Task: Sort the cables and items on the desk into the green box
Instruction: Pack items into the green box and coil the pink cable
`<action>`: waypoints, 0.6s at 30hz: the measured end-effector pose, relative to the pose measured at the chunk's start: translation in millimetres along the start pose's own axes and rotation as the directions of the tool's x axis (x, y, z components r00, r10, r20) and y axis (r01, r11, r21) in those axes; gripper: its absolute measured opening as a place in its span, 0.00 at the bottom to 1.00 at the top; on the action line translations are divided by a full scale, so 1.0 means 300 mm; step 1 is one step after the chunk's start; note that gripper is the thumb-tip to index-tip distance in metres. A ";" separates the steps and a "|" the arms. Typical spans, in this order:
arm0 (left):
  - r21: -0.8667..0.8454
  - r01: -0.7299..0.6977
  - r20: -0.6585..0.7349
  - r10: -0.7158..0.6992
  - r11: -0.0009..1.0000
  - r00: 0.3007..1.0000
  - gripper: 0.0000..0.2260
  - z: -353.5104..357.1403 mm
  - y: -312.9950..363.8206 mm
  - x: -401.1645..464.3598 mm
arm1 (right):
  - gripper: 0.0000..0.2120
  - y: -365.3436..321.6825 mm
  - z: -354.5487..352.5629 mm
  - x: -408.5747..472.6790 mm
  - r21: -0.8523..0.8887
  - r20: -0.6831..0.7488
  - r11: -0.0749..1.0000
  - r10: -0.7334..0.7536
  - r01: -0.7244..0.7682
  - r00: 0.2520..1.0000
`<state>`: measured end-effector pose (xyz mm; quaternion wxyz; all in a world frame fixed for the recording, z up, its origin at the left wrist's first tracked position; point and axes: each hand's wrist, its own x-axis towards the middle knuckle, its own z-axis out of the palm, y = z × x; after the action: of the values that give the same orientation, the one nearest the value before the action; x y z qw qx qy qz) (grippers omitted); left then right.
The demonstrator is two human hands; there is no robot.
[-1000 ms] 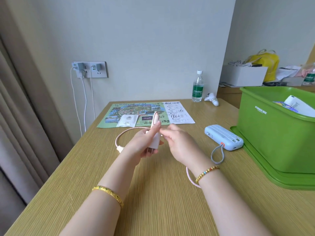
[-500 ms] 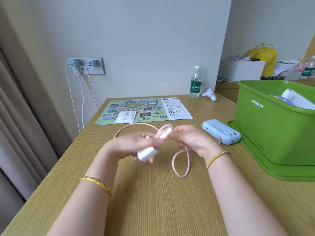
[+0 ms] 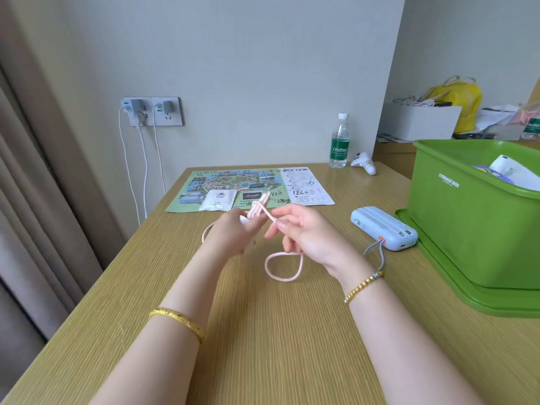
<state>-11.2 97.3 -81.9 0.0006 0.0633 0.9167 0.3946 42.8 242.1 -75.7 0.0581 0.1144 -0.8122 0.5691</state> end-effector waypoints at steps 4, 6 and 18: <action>-0.488 0.069 0.263 0.070 0.870 0.962 0.19 -0.014 -0.008 -0.012 | 0.13 0.016 -0.007 0.007 -0.228 -0.100 0.974 -0.026 0.002 0.995; -0.648 0.156 0.330 0.091 0.745 0.940 0.18 -0.022 0.003 -0.015 | 0.13 0.024 -0.007 0.008 -0.370 -0.120 0.928 -0.084 0.034 0.989; -0.706 0.036 0.180 0.130 0.707 0.975 0.15 -0.026 -0.010 0.004 | 0.10 0.007 -0.029 -0.002 -0.310 -0.134 0.951 -0.033 -0.010 0.990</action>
<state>-13.1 89.9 -78.5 0.1143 0.1243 0.6888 0.7051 42.6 251.0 -74.7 0.1345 0.0693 -0.8848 0.4408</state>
